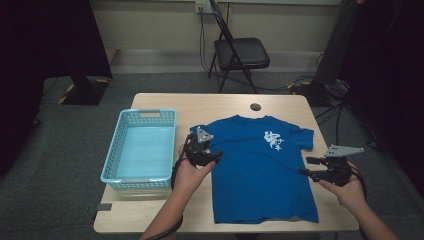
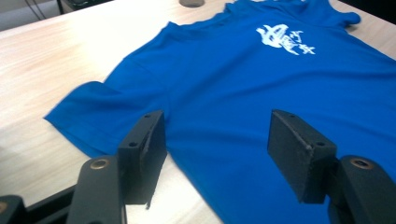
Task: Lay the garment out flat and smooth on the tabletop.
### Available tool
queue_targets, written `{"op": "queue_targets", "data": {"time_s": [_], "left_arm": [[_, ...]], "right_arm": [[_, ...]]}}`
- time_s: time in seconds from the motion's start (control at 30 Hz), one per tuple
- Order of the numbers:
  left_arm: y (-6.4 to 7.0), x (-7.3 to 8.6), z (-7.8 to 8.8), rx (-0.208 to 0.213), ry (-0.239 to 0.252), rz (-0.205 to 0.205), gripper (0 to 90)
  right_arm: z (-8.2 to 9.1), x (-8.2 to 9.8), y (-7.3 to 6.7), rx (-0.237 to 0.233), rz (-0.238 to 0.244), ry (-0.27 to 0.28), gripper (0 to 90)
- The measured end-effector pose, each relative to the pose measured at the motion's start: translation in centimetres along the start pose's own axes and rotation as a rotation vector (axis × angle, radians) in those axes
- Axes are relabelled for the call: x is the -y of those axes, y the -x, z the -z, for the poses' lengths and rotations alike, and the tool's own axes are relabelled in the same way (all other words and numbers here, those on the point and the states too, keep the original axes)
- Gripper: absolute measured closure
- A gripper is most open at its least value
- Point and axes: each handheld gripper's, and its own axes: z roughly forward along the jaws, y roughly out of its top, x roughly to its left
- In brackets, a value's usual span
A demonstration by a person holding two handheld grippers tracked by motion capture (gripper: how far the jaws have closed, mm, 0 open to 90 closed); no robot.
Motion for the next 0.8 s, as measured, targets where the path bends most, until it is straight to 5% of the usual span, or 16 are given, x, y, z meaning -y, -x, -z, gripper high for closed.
{"op": "queue_targets", "data": {"time_s": [0.57, 0.8], "left_arm": [[2.8, 1.7, -0.6, 0.098, -0.018, -0.026, 33.6], [3.7, 2.6, -1.1, 0.147, -0.023, -0.002, 31.4]], "right_arm": [[-0.9, 0.3, -0.4, -0.065, -0.014, -0.003, 34.4], [-1.7, 0.9, -1.0, -0.089, 0.0, -0.016, 32.6]]}}
